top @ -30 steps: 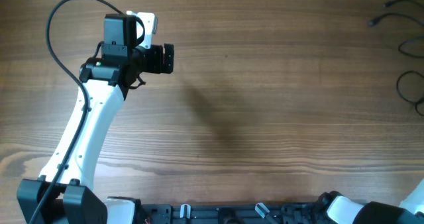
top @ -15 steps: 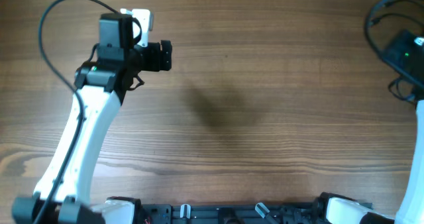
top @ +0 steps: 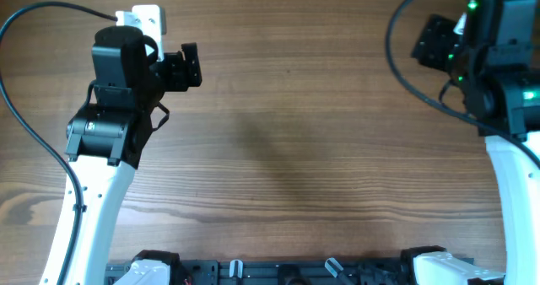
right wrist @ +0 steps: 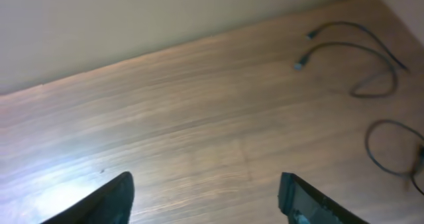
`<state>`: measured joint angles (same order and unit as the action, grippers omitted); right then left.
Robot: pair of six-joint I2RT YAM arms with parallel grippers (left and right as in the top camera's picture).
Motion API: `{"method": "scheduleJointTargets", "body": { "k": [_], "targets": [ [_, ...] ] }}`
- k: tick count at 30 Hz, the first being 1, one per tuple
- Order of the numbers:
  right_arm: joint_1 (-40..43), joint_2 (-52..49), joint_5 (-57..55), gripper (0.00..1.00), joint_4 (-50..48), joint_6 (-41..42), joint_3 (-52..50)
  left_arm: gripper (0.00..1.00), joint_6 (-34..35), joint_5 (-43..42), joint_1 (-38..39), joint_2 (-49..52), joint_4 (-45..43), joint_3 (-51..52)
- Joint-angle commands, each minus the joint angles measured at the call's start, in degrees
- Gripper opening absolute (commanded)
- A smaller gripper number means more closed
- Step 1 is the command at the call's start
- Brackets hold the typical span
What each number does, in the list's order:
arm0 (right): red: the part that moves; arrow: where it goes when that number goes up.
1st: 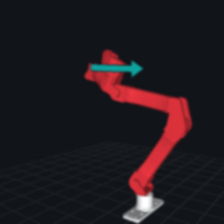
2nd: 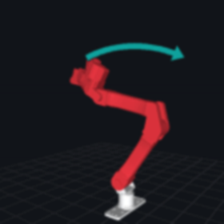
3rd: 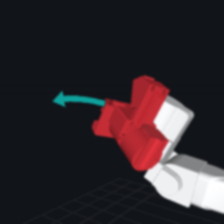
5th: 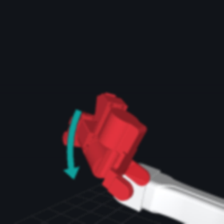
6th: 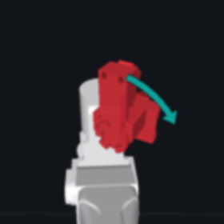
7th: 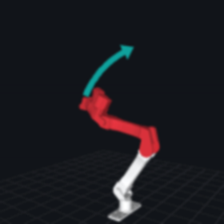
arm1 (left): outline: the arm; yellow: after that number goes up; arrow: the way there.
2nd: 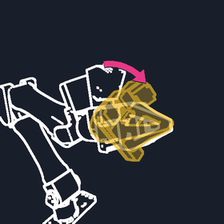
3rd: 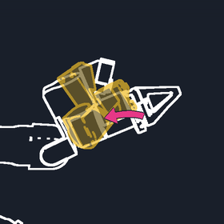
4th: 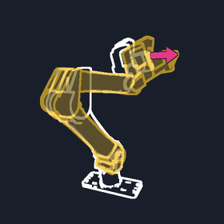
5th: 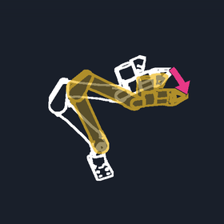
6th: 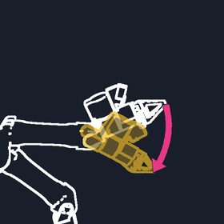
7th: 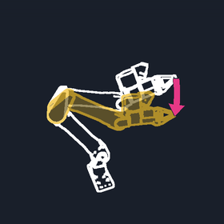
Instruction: Untangle cables
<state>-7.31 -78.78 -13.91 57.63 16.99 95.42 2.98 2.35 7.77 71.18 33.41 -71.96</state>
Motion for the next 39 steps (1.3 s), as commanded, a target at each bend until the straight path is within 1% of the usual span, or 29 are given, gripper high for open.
{"method": "scheduleJointTargets", "body": {
  "k": [1,4,8,10,15,18,19,22,25,29,37,39],
  "targets": [
    [-2.3,-0.6,0.5,0.82,-0.3,-3.8,1.3,0.92,2.3,1.4,-0.3,-0.8,-0.7,-0.5],
    [-2.4,-2.0,0.8,0.84,-0.3,-3.9,1.3,0.92,2.2,1.4,-0.3,-0.5,-1.3,-0.5],
    [-2.4,-4.8,3.8,0.88,-0.7,-4.0,1.3,0.93,0.4,1.4,-0.3,1.3,-1.5,-0.5],
    [-2.4,-6.8,6.4,0.9,-1.7,-4.9,1.3,0.94,0.5,1.4,-0.3,3.1,-2.0,-0.5],
    [-2.5,-10.6,8.3,0.93,-3.9,-5.4,1.3,0.94,0.5,0.9,-0.2,7.3,-4.4,-0.5],
    [-2.5,-12.5,11.5,0.93,-4.8,-8.7,1.3,0.94,0.5,-1.2,-0.2,9.3,-5.5,-0.5],
    [-2.5,-13.0,11.5,0.97,-4.9,-9.3,1.3,0.95,0.5,-1.5,-0.2,9.8,-5.9,-0.5],
    [-2.5,-15.0,11.4,1.0,-5.6,-10.1,1.3,0.98,0.4,-3.2,-0.2,11.4,-7.1,-0.5],
    [-2.5,-16.6,11.5,1.0,-6.3,-11.0,1.3,0.98,0.3,-5.6,-0.2,12.9,-7.2,-0.5],
    [-2.5,-19.0,11.9,1.0,-6.8,-11.0,1.3,1.0,0.3,-5.7,-0.2,15.2,-7.4,-0.5],
    [-2.5,-22.7,12.9,1.0,-7.7,-10.9,1.3,1.0,0.2,-6.0,-0.2,17.9,-7.9,-0.5],
    [-2.6,-23.1,13.0,1.0,-7.8,-10.9,1.3,1.0,-1.2,-6.0,-0.1,18.5,-8.6,-0.5]
  ]
}}
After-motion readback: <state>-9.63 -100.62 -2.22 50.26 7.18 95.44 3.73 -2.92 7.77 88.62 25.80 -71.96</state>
